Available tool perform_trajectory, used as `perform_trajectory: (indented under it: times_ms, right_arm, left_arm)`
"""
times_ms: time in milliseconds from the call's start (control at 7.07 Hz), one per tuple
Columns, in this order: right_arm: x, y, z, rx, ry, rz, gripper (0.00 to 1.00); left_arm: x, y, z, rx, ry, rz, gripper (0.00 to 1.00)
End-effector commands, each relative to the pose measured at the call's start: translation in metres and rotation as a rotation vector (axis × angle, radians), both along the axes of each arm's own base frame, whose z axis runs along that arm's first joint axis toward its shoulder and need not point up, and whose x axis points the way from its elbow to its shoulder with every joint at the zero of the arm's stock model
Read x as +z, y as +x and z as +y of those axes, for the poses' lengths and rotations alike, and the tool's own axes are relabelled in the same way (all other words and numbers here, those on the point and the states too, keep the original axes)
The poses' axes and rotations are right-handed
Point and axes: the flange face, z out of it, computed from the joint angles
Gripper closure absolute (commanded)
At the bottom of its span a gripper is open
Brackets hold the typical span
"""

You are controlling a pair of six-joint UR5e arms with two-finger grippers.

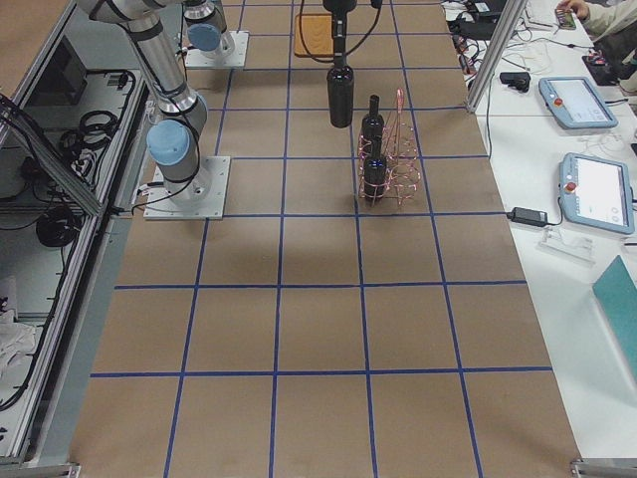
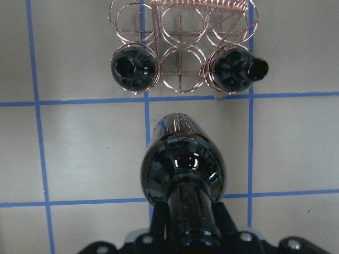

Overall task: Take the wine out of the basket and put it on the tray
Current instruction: 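Lift the bottle out of the rack and carry it toward the tray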

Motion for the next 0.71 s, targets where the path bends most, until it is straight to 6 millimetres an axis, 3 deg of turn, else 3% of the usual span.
perform_trajectory:
  times_ms: [0,283,425,566]
  right_arm:
    - [-0.017,0.121,0.031,-0.071,0.030,-0.014,0.81]
    - [-0.074,0.226,0.021,-0.090,0.032,-0.009,0.80]
    - [-0.106,0.256,0.009,-0.097,0.045,-0.003,0.79]
    - [-0.137,0.271,-0.010,-0.157,0.058,-0.013,0.79]
  left_arm:
    - [0.001,0.000,0.000,0.001,-0.001,0.000,0.00]
    - [0.001,0.000,0.000,0.001,-0.001,0.000,0.00]
    - [0.001,0.000,0.000,0.001,-0.001,0.000,0.00]
    - [0.001,0.000,0.000,0.001,-0.001,0.000,0.00]
